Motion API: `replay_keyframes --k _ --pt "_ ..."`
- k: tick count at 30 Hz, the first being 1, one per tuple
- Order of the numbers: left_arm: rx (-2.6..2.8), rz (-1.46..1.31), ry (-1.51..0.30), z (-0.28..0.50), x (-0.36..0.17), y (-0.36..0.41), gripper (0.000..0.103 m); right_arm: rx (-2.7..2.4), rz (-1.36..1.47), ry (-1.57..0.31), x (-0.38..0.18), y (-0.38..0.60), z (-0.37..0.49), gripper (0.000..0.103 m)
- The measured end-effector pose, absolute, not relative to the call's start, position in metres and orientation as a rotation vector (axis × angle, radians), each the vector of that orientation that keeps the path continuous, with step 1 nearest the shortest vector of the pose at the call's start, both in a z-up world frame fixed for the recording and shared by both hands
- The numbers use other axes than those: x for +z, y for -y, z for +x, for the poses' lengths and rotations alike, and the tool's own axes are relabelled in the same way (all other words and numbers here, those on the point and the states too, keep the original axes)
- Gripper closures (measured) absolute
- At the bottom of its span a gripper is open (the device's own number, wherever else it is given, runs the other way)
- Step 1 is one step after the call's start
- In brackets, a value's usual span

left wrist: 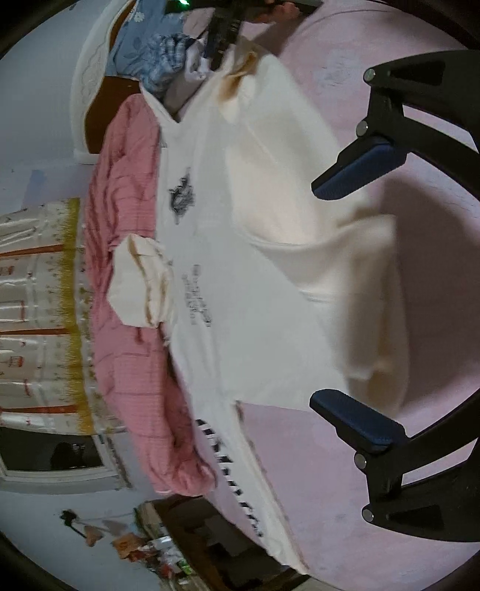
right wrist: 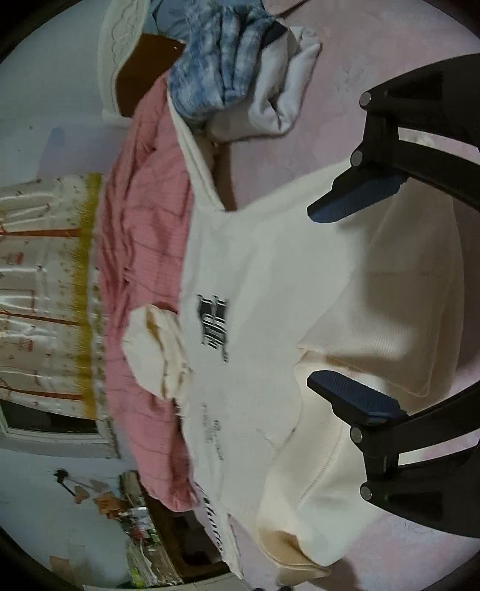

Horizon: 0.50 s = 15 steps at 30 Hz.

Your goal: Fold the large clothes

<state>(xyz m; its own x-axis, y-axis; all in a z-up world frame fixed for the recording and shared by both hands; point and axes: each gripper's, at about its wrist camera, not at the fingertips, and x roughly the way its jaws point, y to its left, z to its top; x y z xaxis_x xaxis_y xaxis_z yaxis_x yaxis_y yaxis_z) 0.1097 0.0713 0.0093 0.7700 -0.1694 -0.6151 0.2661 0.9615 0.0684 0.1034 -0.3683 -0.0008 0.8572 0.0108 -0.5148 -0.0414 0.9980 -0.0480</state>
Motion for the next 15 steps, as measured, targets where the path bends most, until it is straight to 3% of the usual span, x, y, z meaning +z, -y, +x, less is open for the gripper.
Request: replay_keyframes --k 6,12,15 --pt "-0.275 0.161 -0.741 0.103 -0.006 -0.076 0.001 0.125 -0.138 -0.479 0.017 0.362 0.063 0.019" --pt "-0.267 0.201 -0.756 0.108 -0.019 -0.056 0.001 0.121 -0.445 -0.580 -0.012 0.314 0.051 0.019" --pt "-0.156 0.252 -0.764 0.120 -0.032 -0.056 0.001 -0.001 -0.445 -0.632 -0.023 0.319 0.067 0.019"
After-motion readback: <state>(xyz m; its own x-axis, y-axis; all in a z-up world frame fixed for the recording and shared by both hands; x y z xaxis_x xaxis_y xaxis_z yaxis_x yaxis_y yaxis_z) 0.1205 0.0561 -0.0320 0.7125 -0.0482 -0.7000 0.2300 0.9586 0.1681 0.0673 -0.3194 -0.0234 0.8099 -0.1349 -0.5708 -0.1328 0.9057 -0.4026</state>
